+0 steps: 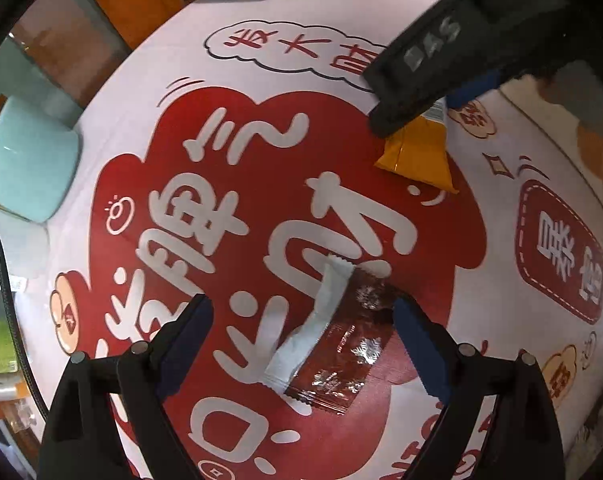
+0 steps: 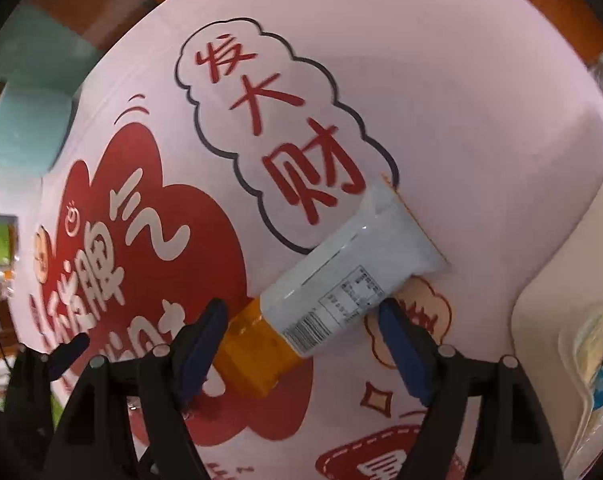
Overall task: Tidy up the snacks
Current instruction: 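Grasp the brown chocolate packet with the left tool while the right grasps the orange-white bar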
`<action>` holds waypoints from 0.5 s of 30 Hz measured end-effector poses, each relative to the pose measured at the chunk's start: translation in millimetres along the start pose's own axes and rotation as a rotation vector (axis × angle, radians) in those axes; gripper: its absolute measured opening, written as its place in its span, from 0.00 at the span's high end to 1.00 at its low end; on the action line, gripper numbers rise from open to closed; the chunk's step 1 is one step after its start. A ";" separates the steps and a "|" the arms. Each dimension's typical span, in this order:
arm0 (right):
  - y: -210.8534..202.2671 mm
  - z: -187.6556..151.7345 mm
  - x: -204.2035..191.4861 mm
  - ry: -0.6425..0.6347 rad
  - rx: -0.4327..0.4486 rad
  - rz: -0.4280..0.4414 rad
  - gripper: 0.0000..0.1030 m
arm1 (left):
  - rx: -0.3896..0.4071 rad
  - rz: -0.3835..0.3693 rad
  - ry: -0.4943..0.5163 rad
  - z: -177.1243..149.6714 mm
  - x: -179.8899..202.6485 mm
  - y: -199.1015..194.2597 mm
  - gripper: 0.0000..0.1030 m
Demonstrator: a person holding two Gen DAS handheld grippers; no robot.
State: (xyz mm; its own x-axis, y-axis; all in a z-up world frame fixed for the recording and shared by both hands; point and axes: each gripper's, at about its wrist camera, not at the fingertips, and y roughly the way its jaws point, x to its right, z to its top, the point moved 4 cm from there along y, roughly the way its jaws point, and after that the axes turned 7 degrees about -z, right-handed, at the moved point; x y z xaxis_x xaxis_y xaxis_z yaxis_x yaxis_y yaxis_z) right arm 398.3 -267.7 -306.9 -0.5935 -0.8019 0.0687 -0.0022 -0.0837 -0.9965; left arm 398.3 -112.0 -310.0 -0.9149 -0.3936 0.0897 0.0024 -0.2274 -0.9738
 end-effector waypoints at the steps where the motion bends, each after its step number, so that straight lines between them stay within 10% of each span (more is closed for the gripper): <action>1: -0.2 -1.6 -3.7 -0.026 0.015 -0.037 0.30 | -0.005 -0.012 0.012 -0.7 1.6 0.7 0.11; 5: -7.1 -11.6 -17.2 -0.133 0.086 -0.081 0.55 | -0.025 -0.054 0.046 -2.9 7.9 3.5 0.11; 10: -12.0 -29.2 -13.1 -0.180 0.108 -0.048 0.62 | -0.046 -0.017 0.046 -9.6 10.6 12.6 0.12; 15: -14.3 -53.7 0.6 -0.195 0.101 0.002 0.65 | 0.001 -0.048 -0.069 -10.3 2.8 6.5 0.59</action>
State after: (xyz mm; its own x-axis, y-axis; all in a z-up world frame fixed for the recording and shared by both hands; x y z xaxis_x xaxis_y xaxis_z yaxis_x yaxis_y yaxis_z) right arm 354.8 -235.2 -295.2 -0.4263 -0.9006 0.0849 0.0850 -0.1334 -0.9874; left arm 391.6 -105.4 -318.3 -0.8840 -0.4425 0.1507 -0.0404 -0.2489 -0.9677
